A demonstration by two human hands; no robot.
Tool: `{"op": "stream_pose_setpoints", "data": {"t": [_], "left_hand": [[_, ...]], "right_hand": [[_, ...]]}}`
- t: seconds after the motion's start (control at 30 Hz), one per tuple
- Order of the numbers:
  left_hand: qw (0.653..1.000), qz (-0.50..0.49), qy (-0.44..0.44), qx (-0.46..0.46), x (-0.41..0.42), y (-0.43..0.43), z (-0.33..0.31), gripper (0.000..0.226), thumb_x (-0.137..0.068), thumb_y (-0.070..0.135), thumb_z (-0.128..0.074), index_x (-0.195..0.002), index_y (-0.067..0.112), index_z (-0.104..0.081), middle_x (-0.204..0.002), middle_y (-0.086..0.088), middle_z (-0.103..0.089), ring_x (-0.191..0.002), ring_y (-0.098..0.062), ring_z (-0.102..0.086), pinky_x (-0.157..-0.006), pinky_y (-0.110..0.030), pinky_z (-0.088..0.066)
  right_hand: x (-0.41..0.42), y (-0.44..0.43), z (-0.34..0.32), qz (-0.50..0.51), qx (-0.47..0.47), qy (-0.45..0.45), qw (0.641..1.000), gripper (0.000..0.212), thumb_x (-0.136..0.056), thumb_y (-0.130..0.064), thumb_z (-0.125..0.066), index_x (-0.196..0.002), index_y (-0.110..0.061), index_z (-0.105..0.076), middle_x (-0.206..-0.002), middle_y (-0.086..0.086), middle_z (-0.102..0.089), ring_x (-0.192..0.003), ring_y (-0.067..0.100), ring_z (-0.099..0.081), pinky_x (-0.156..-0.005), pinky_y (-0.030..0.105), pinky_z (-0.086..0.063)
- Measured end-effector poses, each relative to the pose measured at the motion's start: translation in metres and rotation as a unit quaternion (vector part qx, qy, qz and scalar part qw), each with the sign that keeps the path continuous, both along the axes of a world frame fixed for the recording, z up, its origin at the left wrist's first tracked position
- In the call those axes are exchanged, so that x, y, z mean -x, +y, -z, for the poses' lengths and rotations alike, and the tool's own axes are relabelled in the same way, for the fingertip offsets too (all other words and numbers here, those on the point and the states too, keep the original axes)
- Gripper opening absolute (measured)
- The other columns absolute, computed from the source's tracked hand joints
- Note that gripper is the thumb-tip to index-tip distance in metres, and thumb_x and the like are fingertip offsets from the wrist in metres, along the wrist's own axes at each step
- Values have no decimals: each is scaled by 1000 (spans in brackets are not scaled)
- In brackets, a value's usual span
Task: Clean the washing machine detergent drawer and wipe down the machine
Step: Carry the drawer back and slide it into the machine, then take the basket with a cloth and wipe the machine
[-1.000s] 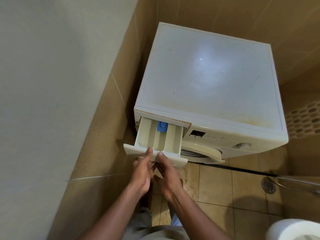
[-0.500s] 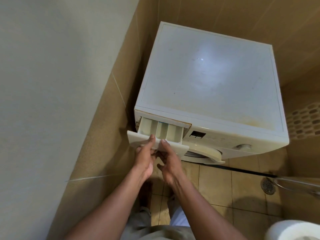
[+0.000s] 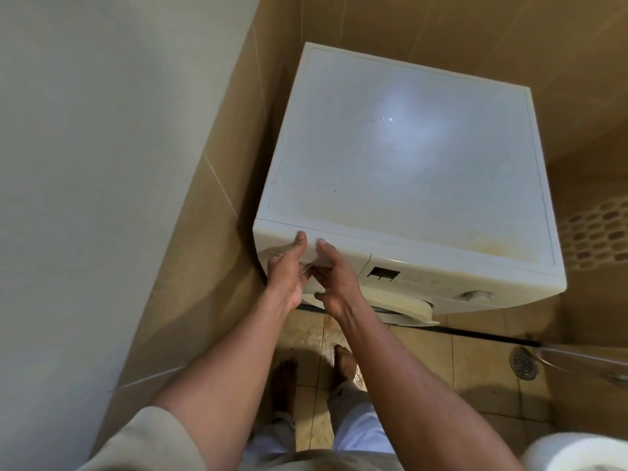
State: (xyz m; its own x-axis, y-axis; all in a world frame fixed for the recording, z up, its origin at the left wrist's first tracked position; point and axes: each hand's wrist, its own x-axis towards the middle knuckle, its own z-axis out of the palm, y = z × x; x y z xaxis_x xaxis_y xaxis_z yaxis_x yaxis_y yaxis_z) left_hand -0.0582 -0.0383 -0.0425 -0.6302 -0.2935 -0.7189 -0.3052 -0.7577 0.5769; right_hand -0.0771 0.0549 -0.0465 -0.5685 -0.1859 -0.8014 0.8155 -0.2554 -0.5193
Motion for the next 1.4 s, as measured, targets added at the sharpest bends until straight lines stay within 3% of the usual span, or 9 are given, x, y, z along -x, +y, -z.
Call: {"op": "stream_pose_setpoints", "data": {"t": [0.1,0.3,0.4,0.47,0.63,0.73,0.93,1.13,1.4], "left_hand": [[1000,11,3,5,-1,0,2,48,-88,30,-73,-125,1,-61,-126,-24,-66,-113,-37,-68,-98,-46,-56],[990,63,-46,121,-8,2,-1,42,-85,53,-72,-106,17,-67,-110,-8,-74,-105,-25,-71,-83,-33,-55],[935,213,-93,269,-22,4,-6,63,-85,74,-56,-116,18,-60,-113,0,-67,-103,-19,-63,-85,-31,-48],[849,328,-118,398,-36,7,-10,69,-93,74,-37,-126,17,-57,-118,-1,-64,-100,-18,-59,-84,-34,-48],[450,537,-15,713,-65,22,-22,41,-102,35,-47,-138,17,-51,-133,-5,-57,-122,-22,-50,-104,-39,-45],[352,558,72,748,-61,61,-41,36,-97,27,-50,-132,18,-54,-129,-3,-58,-119,-20,-49,-102,-37,-44],[218,549,251,767,-46,176,-76,29,-92,25,-48,-117,16,-58,-120,-3,-61,-113,-23,-52,-95,-36,-40],[149,477,407,764,-30,330,-132,28,-88,29,-53,-112,15,-60,-114,-5,-62,-109,-23,-54,-97,-37,-46],[149,334,571,735,-25,548,-267,24,-81,25,-57,-100,11,-64,-102,-9,-65,-102,-28,-57,-90,-43,-50]], "right_hand": [[1,0,0,-5,-4,1,1000,44,-68,-47,-82,-100,-18,-75,-105,7,-69,-112,25,-65,-99,55,-27],[-3,8,-7,-104,-65,28,992,76,-68,-67,-77,-122,-15,-66,-122,4,-68,-110,17,-63,-101,52,-38],[-11,19,-19,-160,-153,66,973,81,-69,-78,-68,-121,-17,-62,-112,2,-66,-95,16,-62,-88,45,-48],[-17,29,-22,-189,-249,133,940,79,-72,-81,-61,-117,-16,-62,-109,4,-66,-91,18,-63,-78,39,-53],[-56,72,-33,-282,-485,262,785,65,-88,-69,-47,-124,-17,-61,-116,4,-69,-101,22,-65,-86,39,-54],[-77,118,-44,-298,-576,293,703,51,-97,-55,-43,-127,-17,-58,-118,5,-67,-109,25,-61,-91,42,-49],[-110,235,-74,-237,-681,266,640,41,-97,-47,-42,-119,-18,-61,-116,4,-65,-109,25,-56,-95,41,-43],[-142,383,-138,-135,-761,238,588,46,-94,-51,-43,-121,-18,-62,-120,5,-64,-114,26,-55,-101,45,-42],[-167,582,-278,-39,-857,226,462,45,-93,-50,-48,-120,-18,-63,-117,6,-65,-112,29,-58,-98,45,-44]]}}
